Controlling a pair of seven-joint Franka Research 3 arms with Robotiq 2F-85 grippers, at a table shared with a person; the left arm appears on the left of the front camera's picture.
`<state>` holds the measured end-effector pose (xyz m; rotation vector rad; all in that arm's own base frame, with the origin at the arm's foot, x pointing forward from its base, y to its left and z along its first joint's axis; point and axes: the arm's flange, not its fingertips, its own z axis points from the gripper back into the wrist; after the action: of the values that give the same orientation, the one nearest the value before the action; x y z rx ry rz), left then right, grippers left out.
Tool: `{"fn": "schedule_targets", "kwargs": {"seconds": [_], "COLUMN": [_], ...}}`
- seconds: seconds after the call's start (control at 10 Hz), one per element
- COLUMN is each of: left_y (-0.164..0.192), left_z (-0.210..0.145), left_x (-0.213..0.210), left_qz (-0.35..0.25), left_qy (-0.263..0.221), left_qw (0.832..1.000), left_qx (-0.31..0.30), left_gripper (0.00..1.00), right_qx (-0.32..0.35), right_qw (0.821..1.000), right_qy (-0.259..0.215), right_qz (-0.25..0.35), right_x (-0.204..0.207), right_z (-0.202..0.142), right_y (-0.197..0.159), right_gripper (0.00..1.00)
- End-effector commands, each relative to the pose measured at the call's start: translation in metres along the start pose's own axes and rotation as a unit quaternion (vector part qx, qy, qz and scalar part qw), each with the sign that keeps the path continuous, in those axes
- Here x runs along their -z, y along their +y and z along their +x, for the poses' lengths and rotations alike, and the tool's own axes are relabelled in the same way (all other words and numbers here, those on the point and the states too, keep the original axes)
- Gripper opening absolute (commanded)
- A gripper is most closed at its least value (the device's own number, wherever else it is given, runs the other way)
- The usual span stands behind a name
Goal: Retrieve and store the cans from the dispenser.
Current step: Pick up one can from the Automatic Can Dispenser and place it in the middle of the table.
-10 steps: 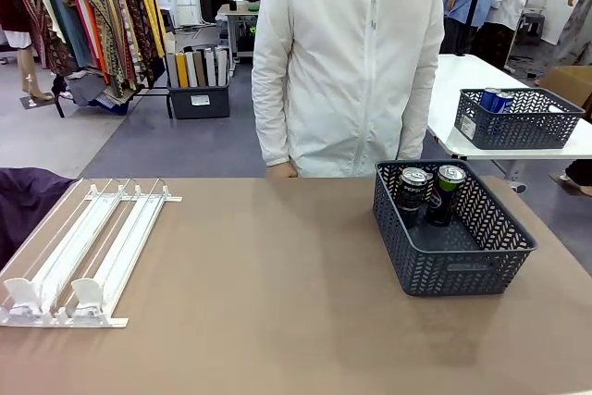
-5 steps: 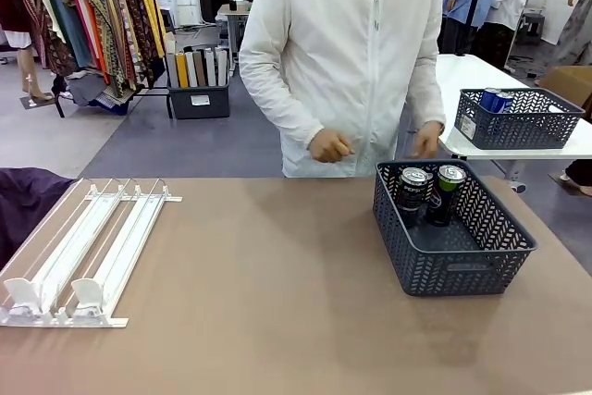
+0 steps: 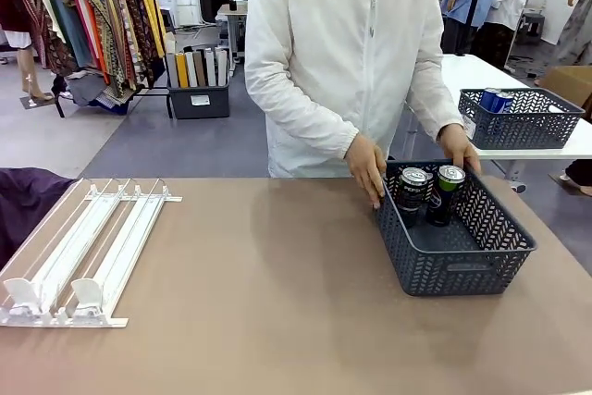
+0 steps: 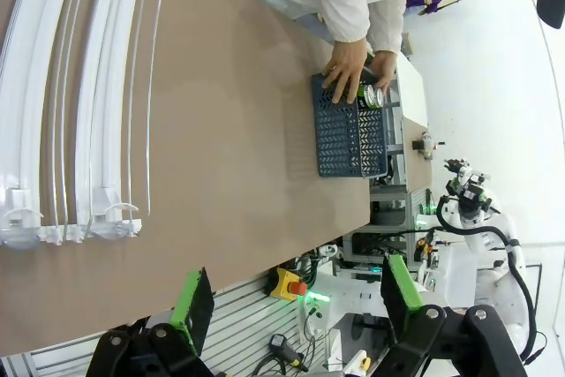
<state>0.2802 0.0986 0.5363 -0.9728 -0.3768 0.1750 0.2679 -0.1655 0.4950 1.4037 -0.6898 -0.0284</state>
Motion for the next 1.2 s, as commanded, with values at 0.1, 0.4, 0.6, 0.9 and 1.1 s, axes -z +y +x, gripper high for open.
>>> {"fn": "schedule_targets", "kwargs": {"seconds": [0.1, 0.4, 0.6, 0.9, 1.1], "left_y": [-0.0004, -0.0004, -0.0004, -0.0004, -0.0004], "left_z": [0.0007, 0.0007, 0.0007, 0.0007, 0.0007], "left_x": [0.0014, 0.0014, 0.0014, 0.0014, 0.0014], "left_qz": [-0.009, -0.009, -0.009, -0.009, -0.009], "left_qy": [-0.003, -0.003, -0.003, -0.003, -0.003], "left_qw": [1.000, 1.000, 1.000, 1.000, 1.000], "left_qx": [0.010, 0.010, 0.010, 0.010, 0.010], "left_gripper": [1.00, 1.00, 1.00, 1.00, 1.00], "right_qx": [-0.004, -0.004, -0.004, -0.004, -0.004], "right_qw": [1.000, 1.000, 1.000, 1.000, 1.000], "right_qy": [-0.010, -0.010, -0.010, -0.010, -0.010], "right_qz": [0.010, 0.010, 0.010, 0.010, 0.010], "right_x": [0.0029, 0.0029, 0.0029, 0.0029, 0.0029], "right_z": [0.0037, 0.0037, 0.0037, 0.0037, 0.0037], "right_y": [0.0039, 0.0039, 0.0039, 0.0039, 0.0039], "right_gripper": [1.00, 1.00, 1.00, 1.00, 1.00]}}
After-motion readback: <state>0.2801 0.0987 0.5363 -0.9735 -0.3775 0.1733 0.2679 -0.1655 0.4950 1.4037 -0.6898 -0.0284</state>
